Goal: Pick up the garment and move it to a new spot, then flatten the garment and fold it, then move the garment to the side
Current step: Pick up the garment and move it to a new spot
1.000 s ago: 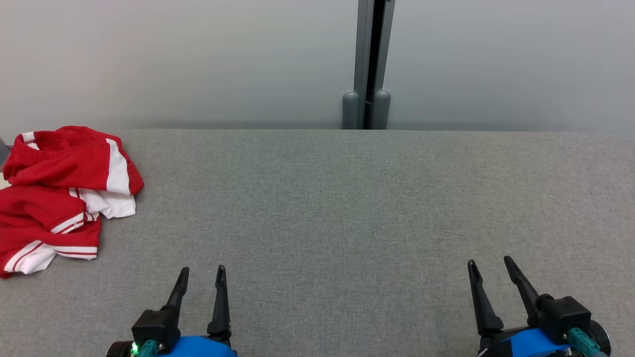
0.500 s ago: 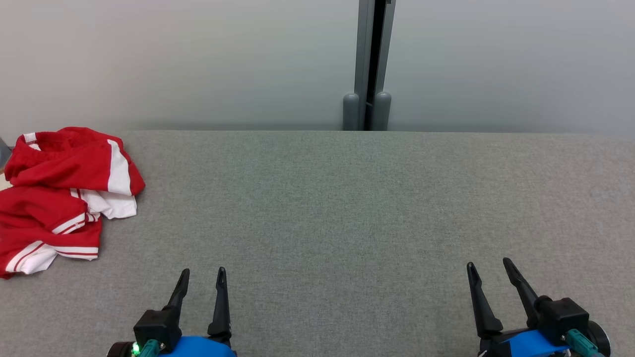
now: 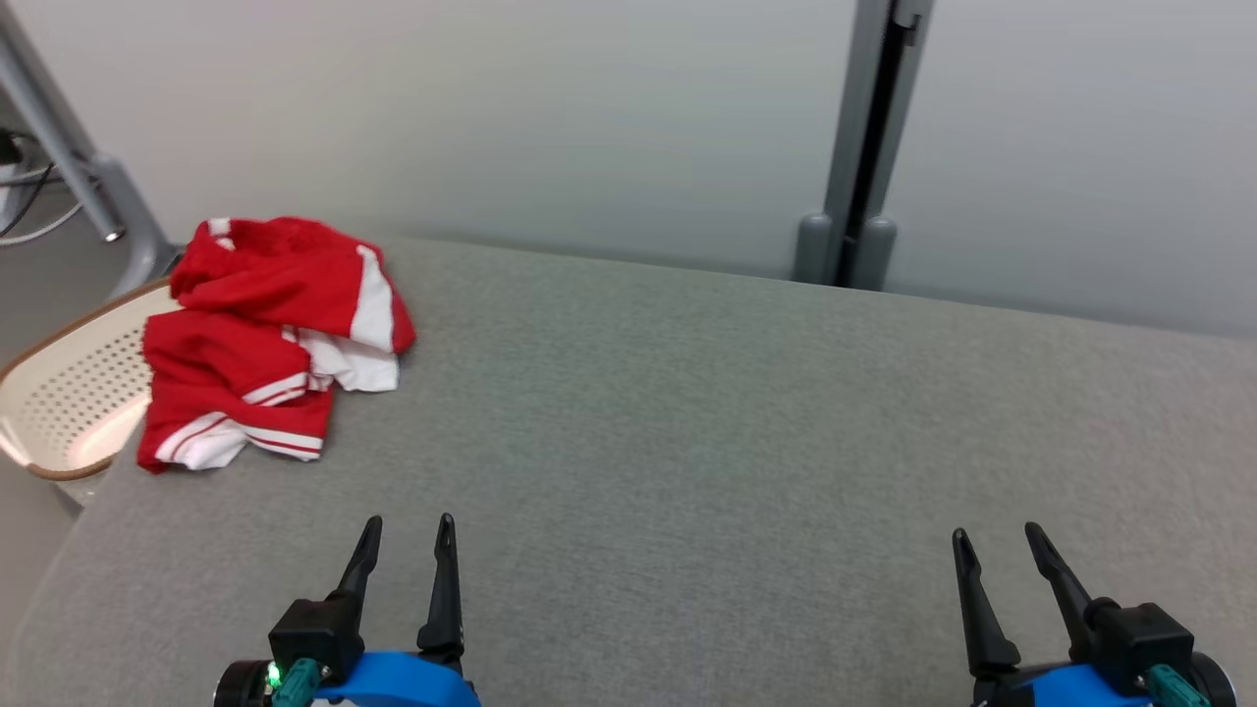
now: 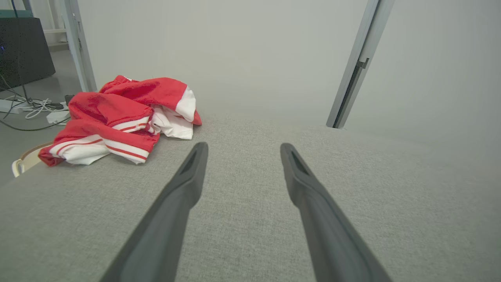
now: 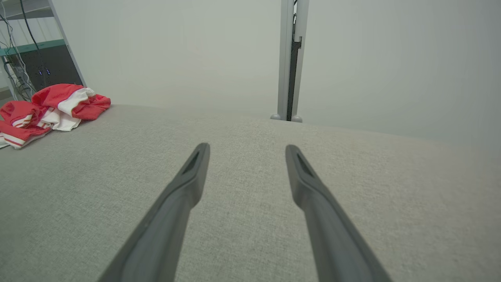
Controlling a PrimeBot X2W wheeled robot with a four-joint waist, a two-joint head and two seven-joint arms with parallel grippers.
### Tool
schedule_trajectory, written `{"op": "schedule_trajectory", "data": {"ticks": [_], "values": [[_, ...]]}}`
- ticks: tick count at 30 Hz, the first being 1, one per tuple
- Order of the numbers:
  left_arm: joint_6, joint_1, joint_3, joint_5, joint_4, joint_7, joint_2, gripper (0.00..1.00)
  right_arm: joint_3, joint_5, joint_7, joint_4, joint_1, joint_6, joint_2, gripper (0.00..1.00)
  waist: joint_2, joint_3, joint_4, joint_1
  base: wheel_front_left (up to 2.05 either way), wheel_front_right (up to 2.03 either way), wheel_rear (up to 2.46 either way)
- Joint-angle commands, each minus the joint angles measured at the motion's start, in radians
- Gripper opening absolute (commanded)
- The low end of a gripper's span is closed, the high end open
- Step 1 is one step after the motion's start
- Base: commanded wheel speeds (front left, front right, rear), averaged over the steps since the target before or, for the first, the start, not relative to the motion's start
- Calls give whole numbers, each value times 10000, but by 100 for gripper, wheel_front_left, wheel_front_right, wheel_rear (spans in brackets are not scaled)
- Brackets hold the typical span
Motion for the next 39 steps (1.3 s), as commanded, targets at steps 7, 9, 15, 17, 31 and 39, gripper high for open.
{"op": "schedule_trajectory", "data": {"ticks": [7,9,15,17,31,39], "values": [[33,-42,251,163,-21,-37,7,100,203,27,-40,-16,-20,3,-30,100,-1,152,2226,1,0,0,0],[12,-9,323,207,-59,-37,5,100,298,75,-40,2,-42,3,-35,100,-1,133,2643,1,0,0,0],[-80,114,482,290,-74,-37,7,100,489,192,-40,38,-44,3,-38,100,-1,117,3472,1,0,0,0],[-74,116,577,323,-53,-37,7,100,555,196,-40,63,-43,3,-37,100,-1,111,3606,1,0,0,0],[297,-343,1899,373,-655,-39,343,100,449,-130,-40,-703,-46,3,-40,100,-1,385,3192,1,0,0,0],[282,-3018,2874,422,-797,106,1825,100,283,-690,-40,-1121,-373,3,-35,100,-1,1061,2689,1,0,0,0]]}}
